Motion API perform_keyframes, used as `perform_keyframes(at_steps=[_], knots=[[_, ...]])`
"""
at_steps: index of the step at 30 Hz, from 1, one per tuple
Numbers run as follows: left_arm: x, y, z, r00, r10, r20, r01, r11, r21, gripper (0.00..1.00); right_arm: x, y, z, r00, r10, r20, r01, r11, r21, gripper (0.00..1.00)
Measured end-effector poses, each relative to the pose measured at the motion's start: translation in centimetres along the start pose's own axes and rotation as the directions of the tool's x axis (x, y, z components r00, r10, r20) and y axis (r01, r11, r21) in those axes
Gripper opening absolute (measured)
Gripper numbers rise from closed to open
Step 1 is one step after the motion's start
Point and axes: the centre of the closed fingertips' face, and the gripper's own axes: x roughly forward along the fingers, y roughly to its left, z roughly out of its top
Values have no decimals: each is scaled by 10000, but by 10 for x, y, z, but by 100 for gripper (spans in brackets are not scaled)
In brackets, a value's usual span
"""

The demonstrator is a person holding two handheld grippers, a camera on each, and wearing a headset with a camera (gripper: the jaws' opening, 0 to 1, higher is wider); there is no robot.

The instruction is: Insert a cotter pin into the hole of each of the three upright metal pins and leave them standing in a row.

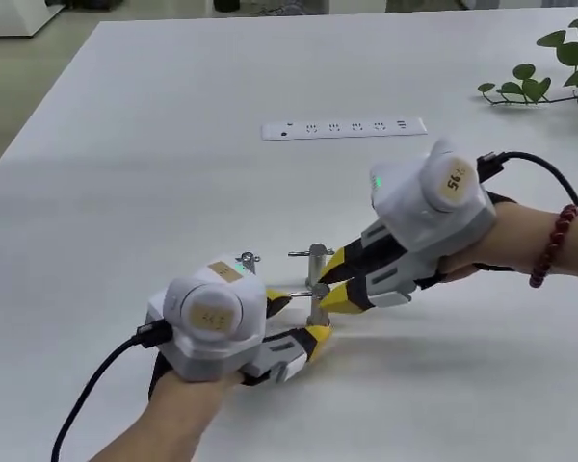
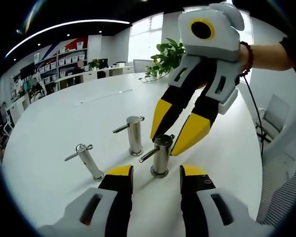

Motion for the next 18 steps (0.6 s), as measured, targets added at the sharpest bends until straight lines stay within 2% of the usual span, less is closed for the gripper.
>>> perform_keyframes(at_steps=[8,18], knots=[[-10,-1,4,9998,-153,153,152,9999,8,45,6,2,1,9999,-92,59,92,10000,-15,11],[-19,-3,8,9992,-194,348,198,9997,-124,49,9,1,0,9995,-198,232,196,9998,79,9]])
